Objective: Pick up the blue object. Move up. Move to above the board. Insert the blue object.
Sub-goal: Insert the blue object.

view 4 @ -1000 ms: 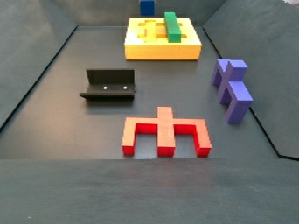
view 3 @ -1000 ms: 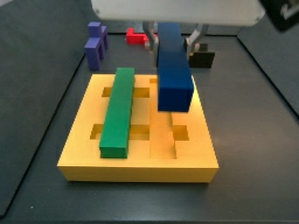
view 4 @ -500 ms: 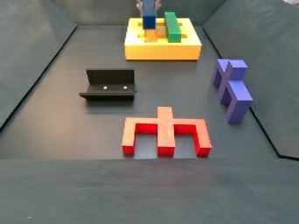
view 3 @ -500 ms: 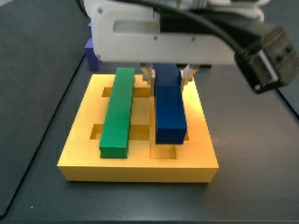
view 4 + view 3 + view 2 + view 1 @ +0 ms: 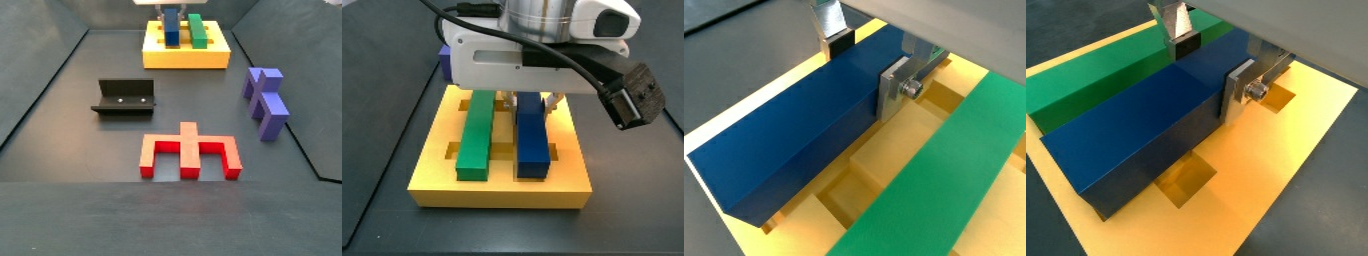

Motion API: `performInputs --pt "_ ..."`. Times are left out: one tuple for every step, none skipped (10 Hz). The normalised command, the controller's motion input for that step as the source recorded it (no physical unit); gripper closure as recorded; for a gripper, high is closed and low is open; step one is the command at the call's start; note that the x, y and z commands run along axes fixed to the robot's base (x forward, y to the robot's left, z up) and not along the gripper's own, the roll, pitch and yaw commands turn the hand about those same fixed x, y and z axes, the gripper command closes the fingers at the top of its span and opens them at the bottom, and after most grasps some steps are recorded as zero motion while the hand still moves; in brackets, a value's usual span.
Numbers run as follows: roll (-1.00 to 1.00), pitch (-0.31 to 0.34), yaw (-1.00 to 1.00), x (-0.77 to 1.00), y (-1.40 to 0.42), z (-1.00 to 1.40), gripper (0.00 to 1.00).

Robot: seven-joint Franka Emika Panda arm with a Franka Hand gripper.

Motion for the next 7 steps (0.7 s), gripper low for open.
performInputs --pt "-0.02 -0.047 0.00 0.00 0.00 -0.21 1.00" --pt "-0.03 -0.064 0.00 -0.06 0.00 -0.21 1.00" --pt "-0.02 -0.073 0.00 -0.09 0.00 -0.20 1.00" --pt "-0.05 -0.056 0.00 -0.11 0.00 -0.19 1.00" --pt "-0.09 -0.060 0.00 -0.08 0.00 -0.16 1.00" --pt "-0.06 0.000 0.00 0.00 0.01 -0.06 1.00" --pt "0.00 0.000 0.00 0.00 0.00 0.00 1.00"
